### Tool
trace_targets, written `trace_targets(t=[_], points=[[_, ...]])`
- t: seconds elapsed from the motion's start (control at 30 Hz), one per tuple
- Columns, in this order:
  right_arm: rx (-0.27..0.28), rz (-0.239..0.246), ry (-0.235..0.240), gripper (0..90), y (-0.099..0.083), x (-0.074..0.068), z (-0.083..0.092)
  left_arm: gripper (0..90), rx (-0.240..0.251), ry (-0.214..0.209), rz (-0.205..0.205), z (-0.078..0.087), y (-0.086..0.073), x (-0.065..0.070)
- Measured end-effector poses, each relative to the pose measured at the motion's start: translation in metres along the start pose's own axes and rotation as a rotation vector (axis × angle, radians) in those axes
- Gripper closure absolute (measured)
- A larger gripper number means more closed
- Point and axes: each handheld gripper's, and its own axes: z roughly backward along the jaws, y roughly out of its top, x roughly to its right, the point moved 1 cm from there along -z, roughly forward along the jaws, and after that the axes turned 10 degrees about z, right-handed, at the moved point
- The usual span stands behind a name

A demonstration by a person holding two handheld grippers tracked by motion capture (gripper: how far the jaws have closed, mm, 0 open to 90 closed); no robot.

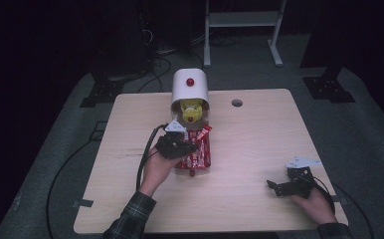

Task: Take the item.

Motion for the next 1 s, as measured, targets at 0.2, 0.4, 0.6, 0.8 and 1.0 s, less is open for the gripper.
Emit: trace_targets(t=[0.2, 0.4, 0.6, 0.8, 1.0], points=[[0.000, 0.003, -0.001, 0.3, 0.000, 0.000, 0.000, 83.7, 0.024, -0.004, -0.007, 0.010, 0.005, 0.006], [0.001, 0.001, -0.001, 0.3, 0.000, 0.000, 0.000, 83.7, 0.039, -0.004, -0.011, 0.020, 0.008, 0.005], [0.001, -0.001, -0.001, 0.3, 0.000, 0.000, 0.000, 83.7, 0.056, -0.001, -0.002, 0.032, 0.010, 0.001], [0.002, -0.001, -0.001, 0.3, 0.000, 0.000, 0.000, 83.7, 0.070, 0.005, 0.008, 0.041, 0.011, -0.003], [0.002, -0.001, -0.001, 0.3, 0.000, 0.000, 0.000, 83.6, 0.077, 0.014, 0.012, 0.048, 0.010, -0.007]])
